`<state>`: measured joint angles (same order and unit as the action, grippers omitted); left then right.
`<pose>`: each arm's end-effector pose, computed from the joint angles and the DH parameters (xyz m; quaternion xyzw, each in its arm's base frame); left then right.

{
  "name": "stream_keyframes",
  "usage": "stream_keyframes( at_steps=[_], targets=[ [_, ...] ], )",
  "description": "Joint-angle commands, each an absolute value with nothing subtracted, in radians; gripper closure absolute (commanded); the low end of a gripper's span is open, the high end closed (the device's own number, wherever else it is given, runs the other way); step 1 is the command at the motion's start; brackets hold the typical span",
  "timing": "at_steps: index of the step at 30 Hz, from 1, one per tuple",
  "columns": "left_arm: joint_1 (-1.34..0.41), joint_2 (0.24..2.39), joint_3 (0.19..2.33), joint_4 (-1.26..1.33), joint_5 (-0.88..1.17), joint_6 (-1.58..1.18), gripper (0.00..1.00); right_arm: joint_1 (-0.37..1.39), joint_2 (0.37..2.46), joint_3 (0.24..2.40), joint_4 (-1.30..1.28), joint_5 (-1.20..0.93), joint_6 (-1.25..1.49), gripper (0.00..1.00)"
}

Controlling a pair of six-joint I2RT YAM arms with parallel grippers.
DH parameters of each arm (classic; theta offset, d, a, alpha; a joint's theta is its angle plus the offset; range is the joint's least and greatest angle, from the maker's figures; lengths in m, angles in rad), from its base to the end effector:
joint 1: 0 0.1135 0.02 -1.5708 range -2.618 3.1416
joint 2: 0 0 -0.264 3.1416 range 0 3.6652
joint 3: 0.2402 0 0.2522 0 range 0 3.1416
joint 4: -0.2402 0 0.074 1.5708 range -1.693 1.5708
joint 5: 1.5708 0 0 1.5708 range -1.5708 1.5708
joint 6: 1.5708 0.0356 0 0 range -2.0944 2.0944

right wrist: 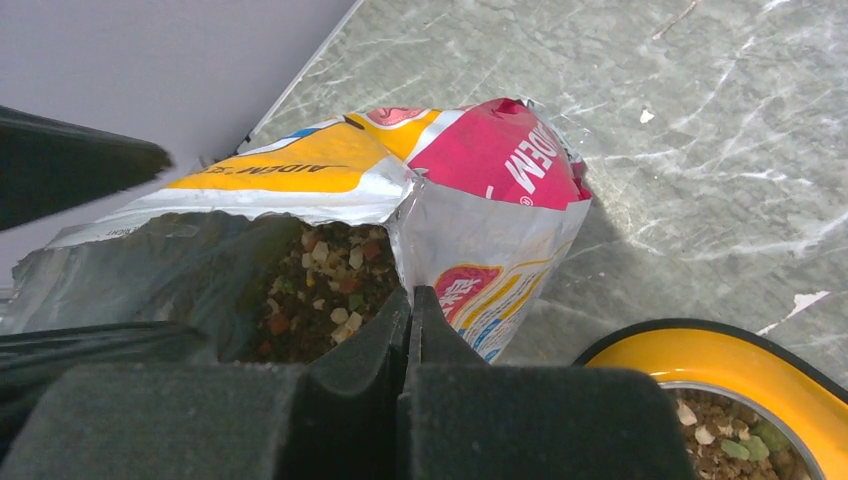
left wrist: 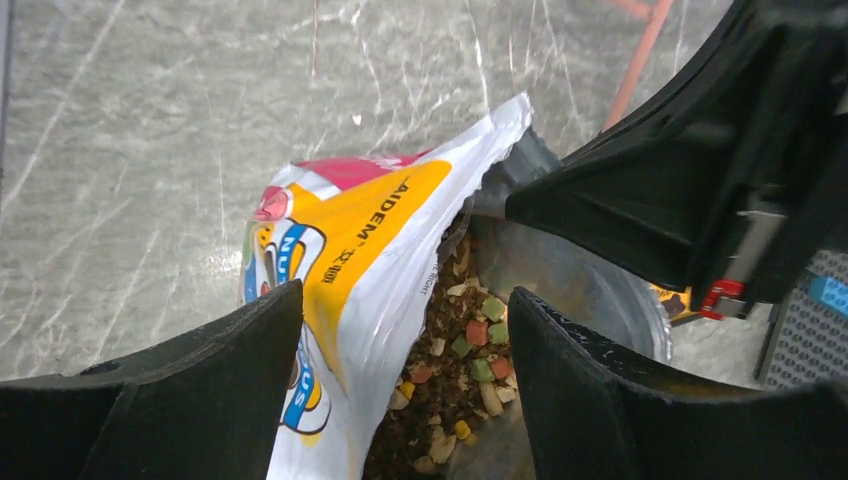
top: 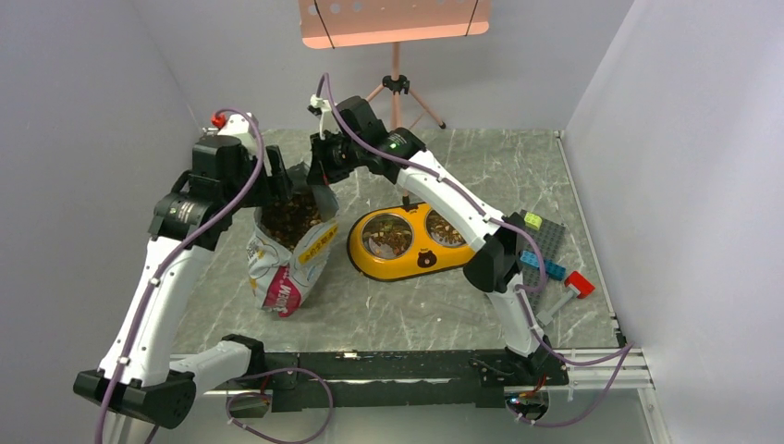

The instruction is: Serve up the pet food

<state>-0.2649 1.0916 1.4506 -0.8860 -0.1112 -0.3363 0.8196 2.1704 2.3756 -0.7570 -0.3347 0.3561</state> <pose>0.1951 -0.0488 0.4350 -0.0586 0.8640 -0.1014 0.4897 0.3247 0.3648 0.3837 -0.2768 0.8191 0.3877 0.3196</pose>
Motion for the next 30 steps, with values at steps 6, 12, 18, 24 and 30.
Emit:
stream_keyframes(
  at_steps=[6,12,18,24,30],
  targets=[
    [-0.259,1.192,1.428,-0.801,-0.177,-0.303,0.55,0.832,2.102,2.496,-0.617,-0.369,0.404,1.0],
    [-0.246,1.234,1.485,-0.803,-0.182,-0.337,1.0,0.863,2.05,2.482,-0.809,-0.254,0.374,0.54],
    [-0.242,1.246,1.596,-0.888,-0.236,-0.448,1.0,0.921,1.973,2.444,-1.045,0.004,0.335,0.07],
    [-0.228,1.225,1.632,-0.943,-0.265,-0.611,1.0,1.089,1.883,2.302,-1.058,0.24,0.393,0.01],
    [-0.199,1.184,1.631,-1.005,-0.208,-0.78,1.0,1.27,1.722,1.974,-0.717,0.327,0.395,0.06]
  ],
)
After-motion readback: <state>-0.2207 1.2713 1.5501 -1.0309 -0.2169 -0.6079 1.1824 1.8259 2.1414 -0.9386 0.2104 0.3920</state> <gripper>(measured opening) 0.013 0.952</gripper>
